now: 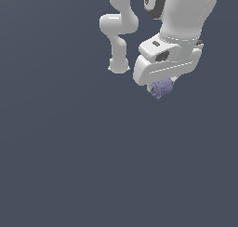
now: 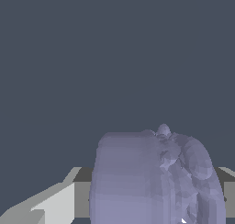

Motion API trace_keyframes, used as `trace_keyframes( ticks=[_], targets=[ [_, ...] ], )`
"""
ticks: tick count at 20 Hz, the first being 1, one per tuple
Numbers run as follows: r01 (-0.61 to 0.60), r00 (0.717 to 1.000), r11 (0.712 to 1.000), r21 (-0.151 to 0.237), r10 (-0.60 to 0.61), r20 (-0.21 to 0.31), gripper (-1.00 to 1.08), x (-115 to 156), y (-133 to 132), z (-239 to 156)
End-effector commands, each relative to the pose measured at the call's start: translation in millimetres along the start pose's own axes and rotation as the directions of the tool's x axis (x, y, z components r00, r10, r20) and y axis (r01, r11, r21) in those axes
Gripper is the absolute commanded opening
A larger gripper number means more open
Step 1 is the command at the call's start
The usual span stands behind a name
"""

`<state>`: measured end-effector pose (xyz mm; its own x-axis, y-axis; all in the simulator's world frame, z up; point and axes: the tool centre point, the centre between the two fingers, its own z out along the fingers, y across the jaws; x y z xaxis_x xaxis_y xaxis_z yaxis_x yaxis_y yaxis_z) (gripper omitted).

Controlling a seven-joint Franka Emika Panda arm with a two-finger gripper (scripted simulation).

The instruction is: Pick up the object and move it to a goal position.

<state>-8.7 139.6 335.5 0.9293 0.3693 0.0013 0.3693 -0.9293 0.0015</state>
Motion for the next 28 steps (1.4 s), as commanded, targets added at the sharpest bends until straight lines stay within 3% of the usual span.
trace_keyframes(
  ticks=[1, 14, 28],
  targets=[
    [-0.001, 1.000, 1.000, 0.000, 0.001, 0.001, -1.00, 7, -10, -21],
    [-0.002, 1.000, 1.000, 0.001, 0.002, 0.001, -1.00, 39, -49, -101],
    [-0.002, 1.000, 1.000, 0.001, 0.002, 0.001, -1.00, 61, -74, -153]
  ],
)
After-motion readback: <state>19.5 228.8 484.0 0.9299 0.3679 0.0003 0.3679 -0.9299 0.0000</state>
